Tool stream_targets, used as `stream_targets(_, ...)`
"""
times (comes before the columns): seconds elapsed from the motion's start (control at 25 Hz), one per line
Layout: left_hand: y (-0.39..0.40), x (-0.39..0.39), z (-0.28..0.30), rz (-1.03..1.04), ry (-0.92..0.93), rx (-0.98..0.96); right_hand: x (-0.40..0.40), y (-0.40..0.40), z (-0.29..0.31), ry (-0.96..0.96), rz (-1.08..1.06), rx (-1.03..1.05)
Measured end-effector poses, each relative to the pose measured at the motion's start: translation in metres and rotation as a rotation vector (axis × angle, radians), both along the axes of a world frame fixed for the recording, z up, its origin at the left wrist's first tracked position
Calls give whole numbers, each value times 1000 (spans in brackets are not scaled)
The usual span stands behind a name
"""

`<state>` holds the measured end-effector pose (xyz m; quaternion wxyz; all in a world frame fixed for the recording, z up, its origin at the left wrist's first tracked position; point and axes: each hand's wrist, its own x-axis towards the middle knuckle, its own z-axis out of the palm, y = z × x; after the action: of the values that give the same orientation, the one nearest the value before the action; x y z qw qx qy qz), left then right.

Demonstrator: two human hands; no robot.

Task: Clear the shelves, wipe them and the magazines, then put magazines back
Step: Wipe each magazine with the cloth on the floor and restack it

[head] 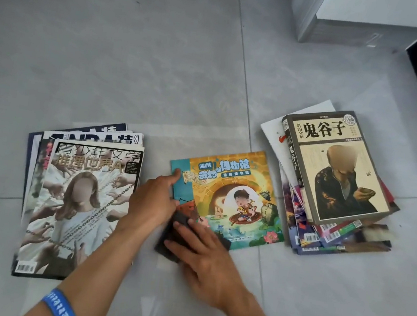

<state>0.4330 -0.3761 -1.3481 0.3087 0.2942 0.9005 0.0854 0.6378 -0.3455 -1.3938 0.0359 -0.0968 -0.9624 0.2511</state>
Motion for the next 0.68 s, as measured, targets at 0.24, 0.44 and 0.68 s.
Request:
stream_targets(0.24, -2, -1, -3, -17, -18, 12, 16, 57, -5, 16, -836, -103)
stream_targets(0.44, 3, -8, -1, -27, 13, 24, -28, -11, -2, 14, -230, 51)
stream_targets(0.68, 24, -42, 7, -168, 39, 34, -98, 50, -3, 12, -80, -63)
